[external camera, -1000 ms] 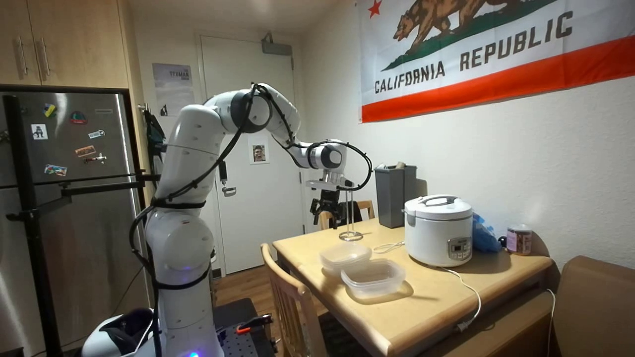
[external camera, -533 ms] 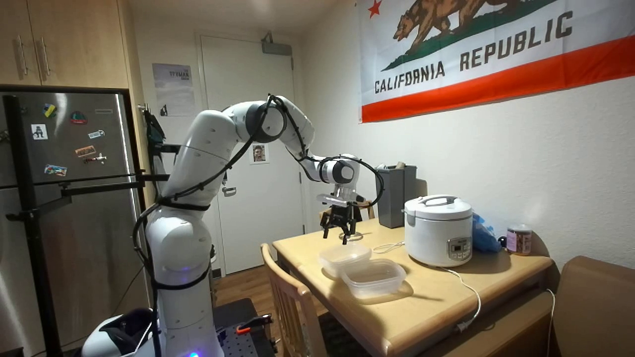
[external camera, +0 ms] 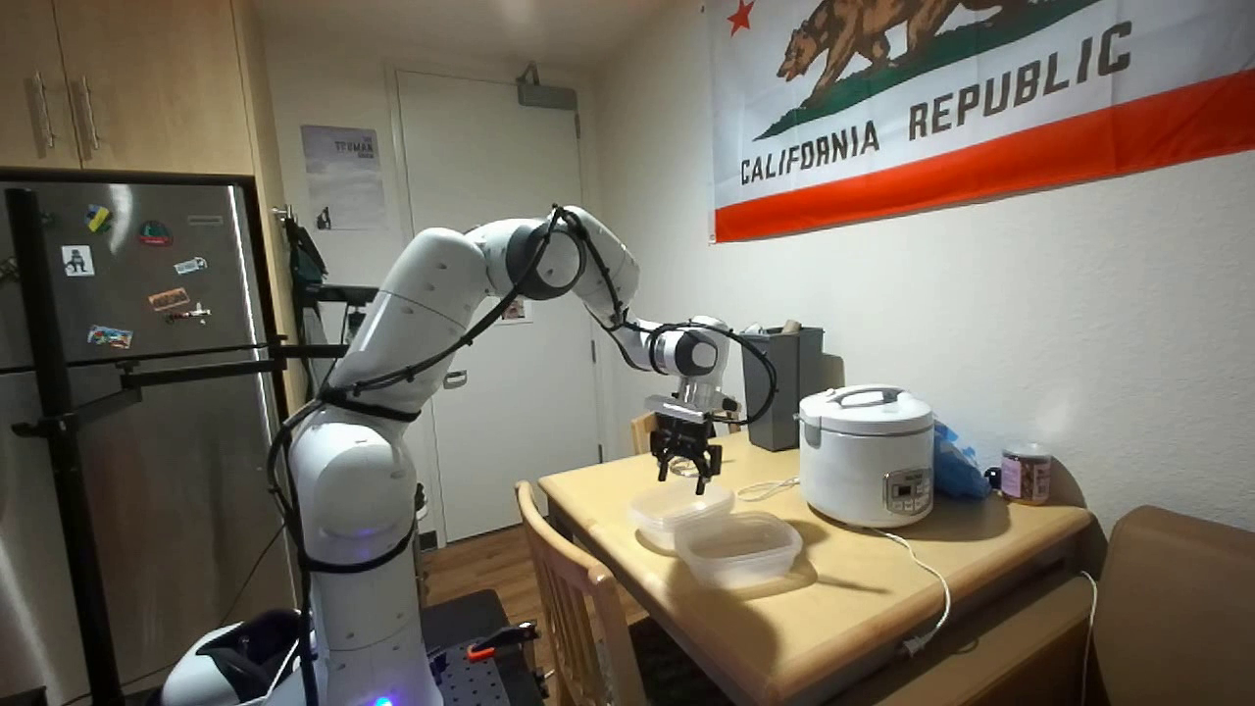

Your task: Put the bowls inside one another

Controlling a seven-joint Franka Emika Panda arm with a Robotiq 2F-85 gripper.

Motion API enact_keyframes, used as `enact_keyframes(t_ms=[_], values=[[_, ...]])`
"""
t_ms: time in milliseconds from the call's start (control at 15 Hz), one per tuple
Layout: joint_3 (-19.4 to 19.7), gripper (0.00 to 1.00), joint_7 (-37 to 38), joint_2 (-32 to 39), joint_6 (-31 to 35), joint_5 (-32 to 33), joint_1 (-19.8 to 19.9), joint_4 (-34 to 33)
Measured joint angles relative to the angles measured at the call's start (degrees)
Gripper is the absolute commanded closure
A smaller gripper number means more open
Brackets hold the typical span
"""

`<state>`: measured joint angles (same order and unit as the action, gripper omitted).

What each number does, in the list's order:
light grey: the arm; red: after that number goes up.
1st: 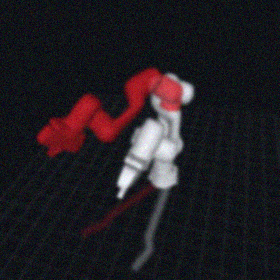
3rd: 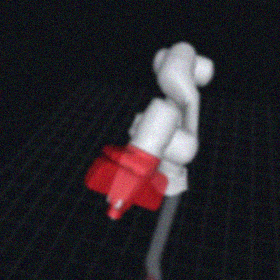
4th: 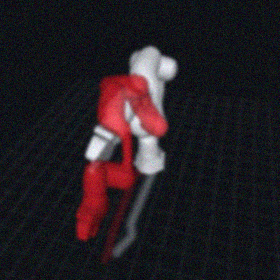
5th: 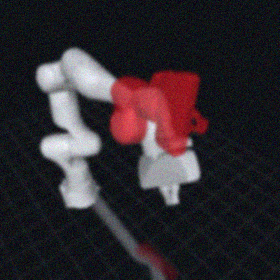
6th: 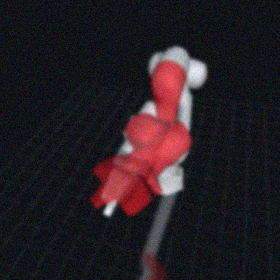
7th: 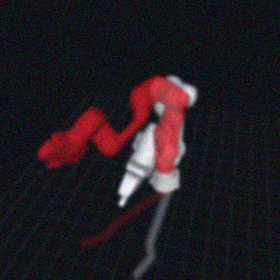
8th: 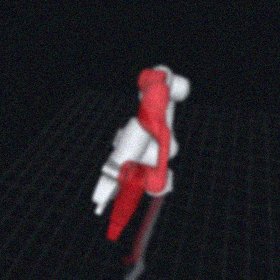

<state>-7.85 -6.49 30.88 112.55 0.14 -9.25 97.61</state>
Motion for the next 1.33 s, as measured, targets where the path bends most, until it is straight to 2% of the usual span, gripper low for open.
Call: enact_keyframes(t_ms=[533,867,1333], values=[[0.18,0.00,0.11,1.99,2.65,-0.03,0.33,-1.59],[0.37,0.00,0.47,2.81,7.16,-0.03,0.62,-1.71],[1.57,0.00,3.47,3.59,9.01,-0.03,0.71,-1.77]])
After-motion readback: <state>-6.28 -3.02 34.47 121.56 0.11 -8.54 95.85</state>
